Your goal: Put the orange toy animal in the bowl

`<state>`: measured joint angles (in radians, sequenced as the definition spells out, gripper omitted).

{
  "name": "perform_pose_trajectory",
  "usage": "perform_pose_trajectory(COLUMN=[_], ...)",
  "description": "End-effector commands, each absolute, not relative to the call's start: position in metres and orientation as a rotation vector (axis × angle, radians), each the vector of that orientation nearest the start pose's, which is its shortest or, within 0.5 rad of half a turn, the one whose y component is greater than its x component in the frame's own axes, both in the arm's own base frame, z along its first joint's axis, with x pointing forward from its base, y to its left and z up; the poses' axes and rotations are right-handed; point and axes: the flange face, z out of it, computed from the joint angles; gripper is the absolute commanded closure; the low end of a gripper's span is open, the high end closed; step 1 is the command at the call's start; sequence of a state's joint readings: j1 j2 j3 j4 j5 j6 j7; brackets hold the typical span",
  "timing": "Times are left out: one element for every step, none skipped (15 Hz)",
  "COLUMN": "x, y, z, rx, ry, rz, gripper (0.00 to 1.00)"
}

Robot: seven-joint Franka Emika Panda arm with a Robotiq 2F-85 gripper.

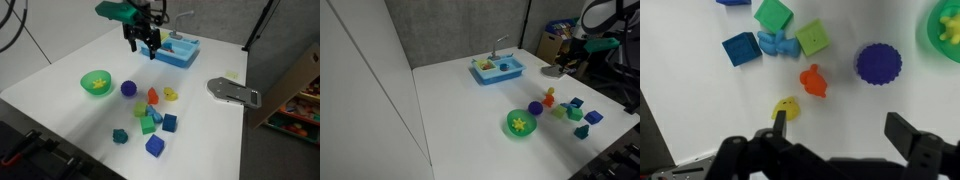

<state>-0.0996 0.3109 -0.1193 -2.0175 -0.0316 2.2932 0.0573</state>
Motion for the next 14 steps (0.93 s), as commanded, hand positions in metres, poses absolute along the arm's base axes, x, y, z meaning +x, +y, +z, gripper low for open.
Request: perform_pose_trajectory(x=[0.585, 0.584, 0.583, 0.582, 0.581, 0.574, 0.573, 0.573, 0.573, 0.573, 0.573, 0.575, 0.577, 0.579], y=[-0.146, -0.149, -0.151, -0.153, -0.154, -0.148, -0.148, -0.148, -0.148, -0.148, -0.147, -0.149, -0.151, -0.151], z=[0.257, 0.246, 0.237, 0.229, 0.224, 0.227, 0.221, 0.219, 0.219, 0.220, 0.220, 0.216, 0.211, 0.208], rx=[-3.184, -3.180, -3.177, -3.177, -3.171, -3.171, -3.170, -3.169, -3.169, -3.170, -3.170, -3.173, -3.180, -3.177], ry=[0.436, 0.444, 0.451, 0.456, 0.457, 0.444, 0.445, 0.444, 0.444, 0.444, 0.443, 0.421, 0.403, 0.385], rz=[0.135, 0.165, 0.188, 0.205, 0.232, 0.226, 0.241, 0.246, 0.245, 0.244, 0.244, 0.219, 0.203, 0.191], gripper=[0.00, 0.00, 0.00, 0.00, 0.00, 0.00, 0.00, 0.00, 0.00, 0.00, 0.00, 0.00, 0.00, 0.00])
